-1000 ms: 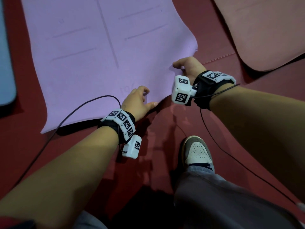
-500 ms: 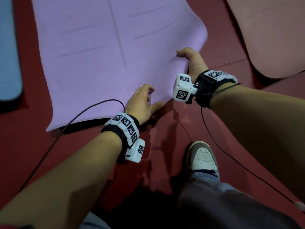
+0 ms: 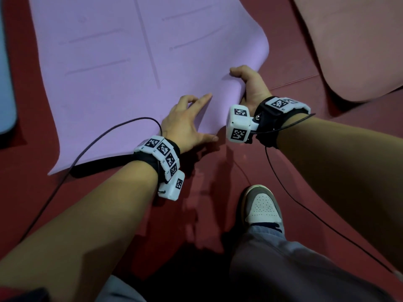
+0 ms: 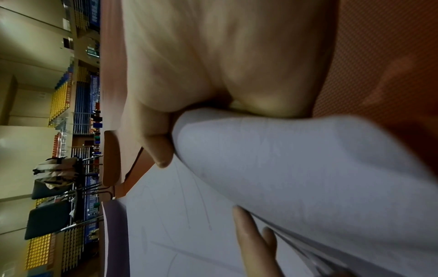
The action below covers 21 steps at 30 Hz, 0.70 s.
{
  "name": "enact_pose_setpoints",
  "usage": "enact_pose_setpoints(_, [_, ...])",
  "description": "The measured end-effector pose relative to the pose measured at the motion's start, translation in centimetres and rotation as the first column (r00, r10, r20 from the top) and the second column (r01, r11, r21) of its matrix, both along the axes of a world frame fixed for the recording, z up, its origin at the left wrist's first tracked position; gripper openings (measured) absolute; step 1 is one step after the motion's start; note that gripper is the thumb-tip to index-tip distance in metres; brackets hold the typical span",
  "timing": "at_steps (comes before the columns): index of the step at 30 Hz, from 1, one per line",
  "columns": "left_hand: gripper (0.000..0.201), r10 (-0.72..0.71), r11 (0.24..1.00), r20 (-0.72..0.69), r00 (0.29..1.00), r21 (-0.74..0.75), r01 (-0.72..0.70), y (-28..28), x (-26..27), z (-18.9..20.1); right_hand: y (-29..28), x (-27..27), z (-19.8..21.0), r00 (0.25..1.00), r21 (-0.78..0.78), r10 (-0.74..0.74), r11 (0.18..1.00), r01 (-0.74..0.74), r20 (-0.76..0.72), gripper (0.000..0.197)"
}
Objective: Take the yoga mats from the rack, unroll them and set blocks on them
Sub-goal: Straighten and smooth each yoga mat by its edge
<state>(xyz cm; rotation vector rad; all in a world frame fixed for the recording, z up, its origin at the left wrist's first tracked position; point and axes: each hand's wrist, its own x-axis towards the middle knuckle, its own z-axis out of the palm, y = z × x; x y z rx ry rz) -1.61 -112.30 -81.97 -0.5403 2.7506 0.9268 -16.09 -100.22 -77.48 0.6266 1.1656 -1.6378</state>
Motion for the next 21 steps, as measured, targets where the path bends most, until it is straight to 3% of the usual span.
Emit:
enact_pose_setpoints(2, [0.105,-0.007,1.000,0.014,1.000,-0.028,0.007,0.3,-0.3,-0.3,0.4,0.1,-0.4,0.998,0.032,0.060,0.998,-0.059,-0.004,0.053])
enact_pose_setpoints(6, [0.101,-0.033,0.998,0.052,0.998,-0.053,0.036,0.8,-0.4,-1.1,1.2,0.2,-0.7,0.959,0.129,0.283,0.951,-0.280,-0.010,0.033])
enact_pose_setpoints(10, [0.096,-0.038,0.997,0.046,0.998,-0.065,0.041,1.2,0.1,-1.4,1.1,-0.1,-0.5,0.898,0.274,0.440,0.864,-0.422,-0.004,0.035])
enact_pose_setpoints(13, [0.095,-0.035,0.997,0.054,0.998,-0.061,0.038,1.5,0.2,-1.3,0.8,-0.2,-0.4,0.893,0.300,0.451,0.852,-0.429,-0.004,0.029])
enact_pose_setpoints(16, [0.095,-0.026,0.999,0.045,0.999,-0.031,0.027,1.5,0.3,-1.3,0.2,0.5,0.0,0.941,0.282,0.339,0.905,-0.320,-0.021,0.027])
enact_pose_setpoints(19, [0.096,-0.041,0.998,0.037,0.998,-0.043,0.042,1.6,0.4,-1.0,0.5,0.6,-0.6,0.960,0.281,0.270,0.929,-0.240,-0.071,0.057])
enact_pose_setpoints(21, [0.098,-0.049,0.996,0.038,0.998,-0.069,0.052,1.6,0.3,-0.8,1.2,0.3,-0.8,0.959,0.277,0.274,0.929,-0.244,-0.076,0.063])
